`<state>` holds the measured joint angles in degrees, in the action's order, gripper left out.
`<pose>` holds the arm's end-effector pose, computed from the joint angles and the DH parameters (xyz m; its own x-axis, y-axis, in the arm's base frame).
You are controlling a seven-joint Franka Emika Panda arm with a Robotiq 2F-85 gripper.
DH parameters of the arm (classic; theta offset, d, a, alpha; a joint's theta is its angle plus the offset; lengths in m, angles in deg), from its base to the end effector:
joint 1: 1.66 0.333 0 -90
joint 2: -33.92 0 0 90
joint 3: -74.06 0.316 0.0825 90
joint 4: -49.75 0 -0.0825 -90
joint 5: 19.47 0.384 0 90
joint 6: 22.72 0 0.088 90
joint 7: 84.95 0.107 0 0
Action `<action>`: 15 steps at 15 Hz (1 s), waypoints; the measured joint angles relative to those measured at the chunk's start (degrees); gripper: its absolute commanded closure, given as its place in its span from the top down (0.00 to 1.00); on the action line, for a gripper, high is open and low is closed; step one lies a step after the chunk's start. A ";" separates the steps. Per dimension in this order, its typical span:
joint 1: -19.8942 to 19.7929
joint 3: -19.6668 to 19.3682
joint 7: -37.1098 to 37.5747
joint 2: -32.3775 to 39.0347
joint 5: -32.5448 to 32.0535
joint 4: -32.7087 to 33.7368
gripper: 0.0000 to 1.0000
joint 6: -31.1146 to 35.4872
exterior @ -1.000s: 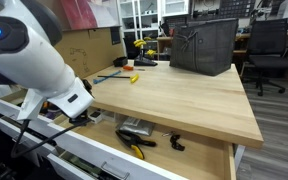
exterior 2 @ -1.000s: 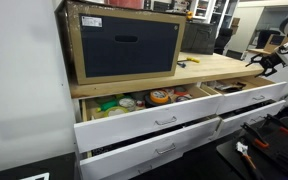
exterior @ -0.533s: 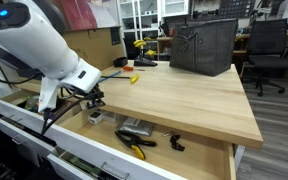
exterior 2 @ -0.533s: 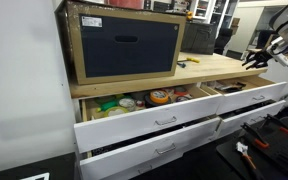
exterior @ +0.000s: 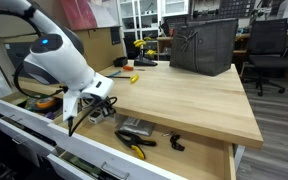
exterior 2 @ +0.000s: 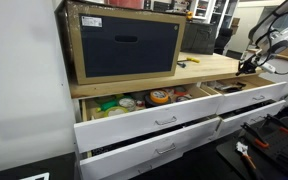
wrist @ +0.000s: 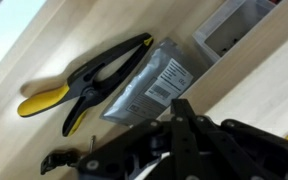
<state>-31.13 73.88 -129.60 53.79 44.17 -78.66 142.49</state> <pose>0.4481 -0.3147 0.2253 0.6240 -0.7047 0.3375 -0.6237 -0.7094 -0.3281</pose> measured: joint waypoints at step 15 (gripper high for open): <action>22.03 -25.64 39.75 15.58 -49.31 -1.89 0.00 7.16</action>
<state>-9.10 48.24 -89.84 69.36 -5.14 -80.55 149.66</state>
